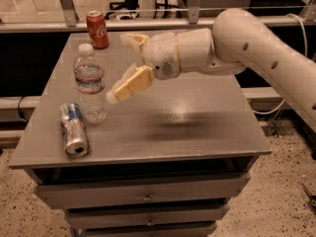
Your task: Move water bottle near redbull can
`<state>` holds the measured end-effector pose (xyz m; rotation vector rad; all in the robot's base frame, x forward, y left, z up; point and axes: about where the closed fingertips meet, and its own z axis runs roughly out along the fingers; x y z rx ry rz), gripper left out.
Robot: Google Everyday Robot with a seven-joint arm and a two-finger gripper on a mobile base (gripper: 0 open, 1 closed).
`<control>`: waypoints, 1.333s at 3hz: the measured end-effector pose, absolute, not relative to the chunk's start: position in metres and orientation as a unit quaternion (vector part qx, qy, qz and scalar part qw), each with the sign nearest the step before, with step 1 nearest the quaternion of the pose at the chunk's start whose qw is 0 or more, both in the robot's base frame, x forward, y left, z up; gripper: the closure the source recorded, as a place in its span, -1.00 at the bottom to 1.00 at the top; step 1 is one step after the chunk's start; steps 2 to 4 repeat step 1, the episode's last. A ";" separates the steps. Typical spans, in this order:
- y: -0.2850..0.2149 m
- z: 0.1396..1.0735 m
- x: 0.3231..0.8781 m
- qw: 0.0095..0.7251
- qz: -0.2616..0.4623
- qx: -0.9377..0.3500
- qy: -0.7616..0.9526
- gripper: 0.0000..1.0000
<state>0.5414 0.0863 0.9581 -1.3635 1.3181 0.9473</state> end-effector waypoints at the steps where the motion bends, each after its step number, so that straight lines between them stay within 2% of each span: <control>1: 0.020 1.007 0.543 0.531 0.326 -0.550 0.556 -1.00; 4: 0.020 1.007 0.543 0.531 0.326 -0.550 0.556 -1.00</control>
Offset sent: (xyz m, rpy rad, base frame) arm 0.0000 0.0000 0.0000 0.0000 0.0000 0.0000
